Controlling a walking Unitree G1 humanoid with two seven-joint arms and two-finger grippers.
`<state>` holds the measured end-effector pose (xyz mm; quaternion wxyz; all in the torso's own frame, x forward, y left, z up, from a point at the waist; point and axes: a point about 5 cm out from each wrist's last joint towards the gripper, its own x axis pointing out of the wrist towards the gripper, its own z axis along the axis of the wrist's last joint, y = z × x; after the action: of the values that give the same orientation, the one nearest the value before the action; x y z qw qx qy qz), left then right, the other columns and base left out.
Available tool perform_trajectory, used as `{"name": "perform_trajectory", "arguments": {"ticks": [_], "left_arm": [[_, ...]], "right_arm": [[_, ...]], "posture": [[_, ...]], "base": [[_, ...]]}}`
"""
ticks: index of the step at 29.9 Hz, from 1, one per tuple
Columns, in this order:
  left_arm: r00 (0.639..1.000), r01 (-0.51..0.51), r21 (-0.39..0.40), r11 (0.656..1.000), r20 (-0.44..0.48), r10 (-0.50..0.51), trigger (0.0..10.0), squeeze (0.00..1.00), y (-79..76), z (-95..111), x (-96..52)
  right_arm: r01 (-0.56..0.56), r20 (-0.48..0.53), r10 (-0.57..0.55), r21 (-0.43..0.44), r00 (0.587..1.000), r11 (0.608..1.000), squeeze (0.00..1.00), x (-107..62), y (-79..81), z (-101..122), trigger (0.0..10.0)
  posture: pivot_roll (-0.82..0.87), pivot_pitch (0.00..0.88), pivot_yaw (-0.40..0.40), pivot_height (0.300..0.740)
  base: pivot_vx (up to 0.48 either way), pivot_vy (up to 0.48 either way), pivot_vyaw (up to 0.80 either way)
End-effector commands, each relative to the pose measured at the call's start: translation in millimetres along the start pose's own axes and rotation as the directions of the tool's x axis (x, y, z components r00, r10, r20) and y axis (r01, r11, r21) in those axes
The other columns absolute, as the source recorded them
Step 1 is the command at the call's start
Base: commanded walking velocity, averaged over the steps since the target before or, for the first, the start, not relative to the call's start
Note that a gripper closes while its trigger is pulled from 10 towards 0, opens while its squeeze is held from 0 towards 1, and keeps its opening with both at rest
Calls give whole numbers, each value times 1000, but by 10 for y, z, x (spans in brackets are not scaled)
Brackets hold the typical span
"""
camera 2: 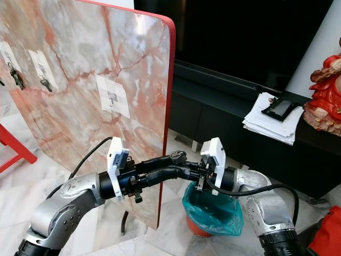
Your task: Hang keys on a hook
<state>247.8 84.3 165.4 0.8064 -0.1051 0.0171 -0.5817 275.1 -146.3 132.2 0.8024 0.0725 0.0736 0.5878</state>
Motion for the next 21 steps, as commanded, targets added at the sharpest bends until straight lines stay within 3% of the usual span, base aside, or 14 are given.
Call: {"name": "perform_trajectory", "arguments": {"ticks": [1, 7, 21], "left_arm": [[1000, 29, 9, 1000, 13, -29, 10000, 0, -48, 47, 19], [1000, 22, 10, 1000, 17, -22, 10000, 0, -35, 57, 19], [999, 38, -10, 999, -10, -38, 10000, 0, -58, 6, 15]], "right_arm": [[-7, -26, 6, -10, 1000, 1000, 0, -30, 12, -25, 0], [-8, -95, 6, -20, 995, 1000, 0, -51, 20, -139, 0], [5, -42, -7, -41, 999, 999, 0, -13, -17, -42, 0]], "posture": [[-29, 0, -97, 740], [-29, 0, -97, 740], [-28, 0, -95, 740]], "base": [[0, 0, 0], [0, 0, 0], [0, 0, 0]]}}
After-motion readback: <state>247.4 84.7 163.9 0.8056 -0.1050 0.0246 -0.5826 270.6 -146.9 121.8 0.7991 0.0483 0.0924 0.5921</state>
